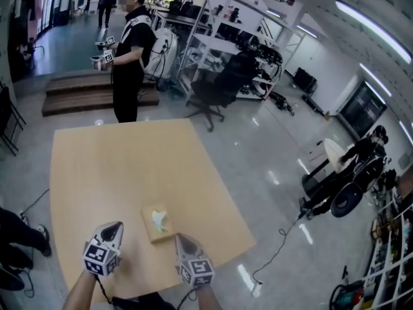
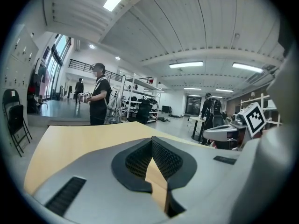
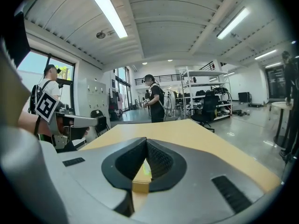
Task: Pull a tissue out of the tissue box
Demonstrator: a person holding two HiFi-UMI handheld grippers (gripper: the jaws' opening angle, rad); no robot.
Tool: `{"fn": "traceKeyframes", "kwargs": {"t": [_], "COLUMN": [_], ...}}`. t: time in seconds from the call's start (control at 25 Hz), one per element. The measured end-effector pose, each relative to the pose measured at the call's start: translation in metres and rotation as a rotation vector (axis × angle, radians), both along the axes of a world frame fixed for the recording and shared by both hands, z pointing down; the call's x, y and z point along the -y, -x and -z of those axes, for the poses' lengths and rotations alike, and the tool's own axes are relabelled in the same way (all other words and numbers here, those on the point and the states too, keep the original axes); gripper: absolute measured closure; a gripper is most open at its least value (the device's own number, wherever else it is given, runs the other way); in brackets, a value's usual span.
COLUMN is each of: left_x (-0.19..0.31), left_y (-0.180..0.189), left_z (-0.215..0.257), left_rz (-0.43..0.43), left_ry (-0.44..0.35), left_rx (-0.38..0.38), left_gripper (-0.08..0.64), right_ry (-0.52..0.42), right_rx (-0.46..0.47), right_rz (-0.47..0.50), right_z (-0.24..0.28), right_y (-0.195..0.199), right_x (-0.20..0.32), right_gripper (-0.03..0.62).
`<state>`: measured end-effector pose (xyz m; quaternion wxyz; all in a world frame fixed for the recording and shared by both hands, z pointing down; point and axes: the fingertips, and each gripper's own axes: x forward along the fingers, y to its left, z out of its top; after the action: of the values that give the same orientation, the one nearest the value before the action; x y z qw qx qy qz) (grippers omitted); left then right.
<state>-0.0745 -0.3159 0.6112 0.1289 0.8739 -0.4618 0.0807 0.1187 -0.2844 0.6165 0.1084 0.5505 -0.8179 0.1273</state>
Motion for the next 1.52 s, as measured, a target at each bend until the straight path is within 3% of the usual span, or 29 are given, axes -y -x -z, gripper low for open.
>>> {"fn": "traceKeyframes", "kwargs": {"t": [0.52, 1.08, 1.32, 1.52], "left_x": [-0.001, -0.005, -0.008, -0.01], "left_y": [0.005, 0.005, 0.002, 0.003], "left_z": [-0.024, -0.034, -0.034, -0.036], "left_rz": [0.006, 0.015, 0.011, 0.007], "left_ry": [0.078, 0.098, 0.102, 0.103], "left_rx": [0.012, 0.013, 0.013, 0.013], "left_gripper": [0.551, 0.551, 0.551, 0.552], "right_ry": [0.122, 0.139, 0.143, 0.136], "right_rx": [-0.02, -0.065, -0.056, -0.037], "right_rz": [0.064, 0.068, 0.087, 0.09], "right_z": [-0.048, -0.063, -0.063, -0.067], "right_y": [0.018, 0.019, 0.019, 0.021], "right_x": [0.017, 0.026, 0.026, 0.03], "right_gripper": [0.581, 0.58, 0.536, 0.46]}}
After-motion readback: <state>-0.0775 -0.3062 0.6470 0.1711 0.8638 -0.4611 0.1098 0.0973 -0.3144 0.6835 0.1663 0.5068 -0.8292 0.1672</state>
